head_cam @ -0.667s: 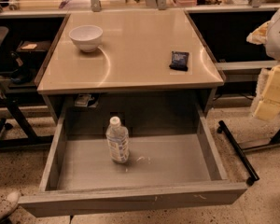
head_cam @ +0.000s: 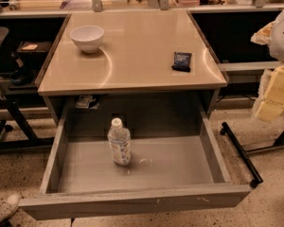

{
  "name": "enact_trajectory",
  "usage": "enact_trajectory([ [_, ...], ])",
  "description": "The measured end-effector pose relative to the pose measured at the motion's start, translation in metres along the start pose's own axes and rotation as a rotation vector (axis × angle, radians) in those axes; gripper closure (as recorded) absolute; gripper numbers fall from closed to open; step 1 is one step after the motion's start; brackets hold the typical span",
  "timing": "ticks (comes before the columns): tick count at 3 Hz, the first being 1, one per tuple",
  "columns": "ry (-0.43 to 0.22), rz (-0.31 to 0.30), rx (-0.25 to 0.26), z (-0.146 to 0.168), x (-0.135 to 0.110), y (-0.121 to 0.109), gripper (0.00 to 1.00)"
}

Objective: Pick blue plastic bottle from top drawer and place on counter

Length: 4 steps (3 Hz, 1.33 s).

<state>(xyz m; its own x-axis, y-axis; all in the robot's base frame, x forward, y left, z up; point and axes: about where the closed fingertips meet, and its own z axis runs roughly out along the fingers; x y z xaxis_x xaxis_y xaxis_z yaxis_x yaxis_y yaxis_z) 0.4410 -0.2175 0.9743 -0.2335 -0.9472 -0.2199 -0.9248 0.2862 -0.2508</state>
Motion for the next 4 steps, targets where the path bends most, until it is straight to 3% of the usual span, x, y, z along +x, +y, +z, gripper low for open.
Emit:
enact_trajectory([
  [1, -0.073, 0.04, -0.058, 0.038, -0.004, 0.016, 0.0],
  [2, -0.206, 0.073, -0.182, 0.103, -0.024, 0.041, 0.0],
  [3, -0.325, 0.053, -0.304, 0.136, -0.058, 0.06, 0.0],
  [4, -0.33, 0.055, -0.306, 0.134, -0.06, 0.061, 0.0],
])
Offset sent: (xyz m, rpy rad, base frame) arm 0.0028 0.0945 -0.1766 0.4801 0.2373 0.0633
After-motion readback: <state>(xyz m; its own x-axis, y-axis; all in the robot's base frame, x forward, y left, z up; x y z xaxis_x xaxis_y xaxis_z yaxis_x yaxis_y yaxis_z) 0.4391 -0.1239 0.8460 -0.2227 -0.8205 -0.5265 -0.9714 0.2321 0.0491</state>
